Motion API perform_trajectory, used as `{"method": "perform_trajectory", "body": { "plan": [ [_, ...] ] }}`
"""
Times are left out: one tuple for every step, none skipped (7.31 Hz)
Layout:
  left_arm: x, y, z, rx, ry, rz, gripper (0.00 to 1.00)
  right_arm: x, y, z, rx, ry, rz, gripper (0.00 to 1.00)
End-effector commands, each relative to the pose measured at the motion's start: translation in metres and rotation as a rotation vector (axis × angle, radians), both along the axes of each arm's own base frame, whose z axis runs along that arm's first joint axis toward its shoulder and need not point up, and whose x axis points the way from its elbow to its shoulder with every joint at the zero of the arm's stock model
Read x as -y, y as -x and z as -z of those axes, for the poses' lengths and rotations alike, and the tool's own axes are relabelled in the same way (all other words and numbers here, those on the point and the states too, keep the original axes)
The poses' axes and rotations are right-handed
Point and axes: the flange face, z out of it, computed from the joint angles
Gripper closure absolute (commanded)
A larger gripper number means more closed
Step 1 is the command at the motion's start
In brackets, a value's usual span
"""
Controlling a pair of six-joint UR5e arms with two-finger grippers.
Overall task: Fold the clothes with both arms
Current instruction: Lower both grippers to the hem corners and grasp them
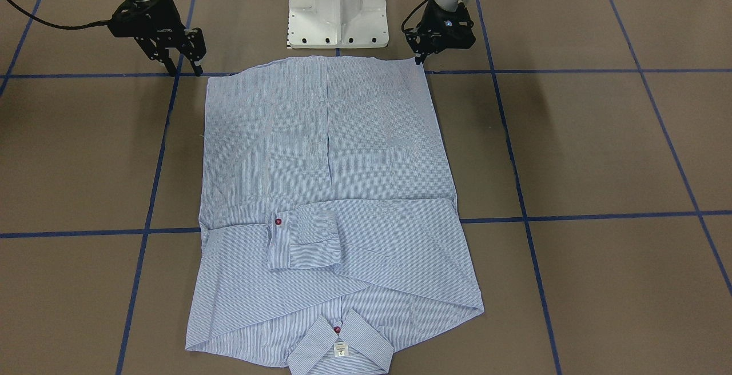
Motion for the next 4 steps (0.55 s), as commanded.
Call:
{"method": "perform_trajectory", "body": {
  "plan": [
    [-0.003,0.013,0.001,-0.005,0.001,0.001,1.0,-0.007,0.023,-0.003,0.004,-0.011,0.0,0.44],
    [-0.003,0.013,0.001,-0.005,0.0,0.002,1.0,-0.013,0.028,-0.007,-0.008,-0.029,-0.003,0.44],
    [-0.003,0.014,0.003,-0.008,0.0,0.002,1.0,-0.016,0.031,-0.012,-0.017,-0.034,-0.003,0.45],
    [-0.003,0.014,0.003,-0.009,-0.001,0.002,1.0,-0.019,0.035,-0.02,-0.032,-0.035,-0.004,0.49]
  ]
}}
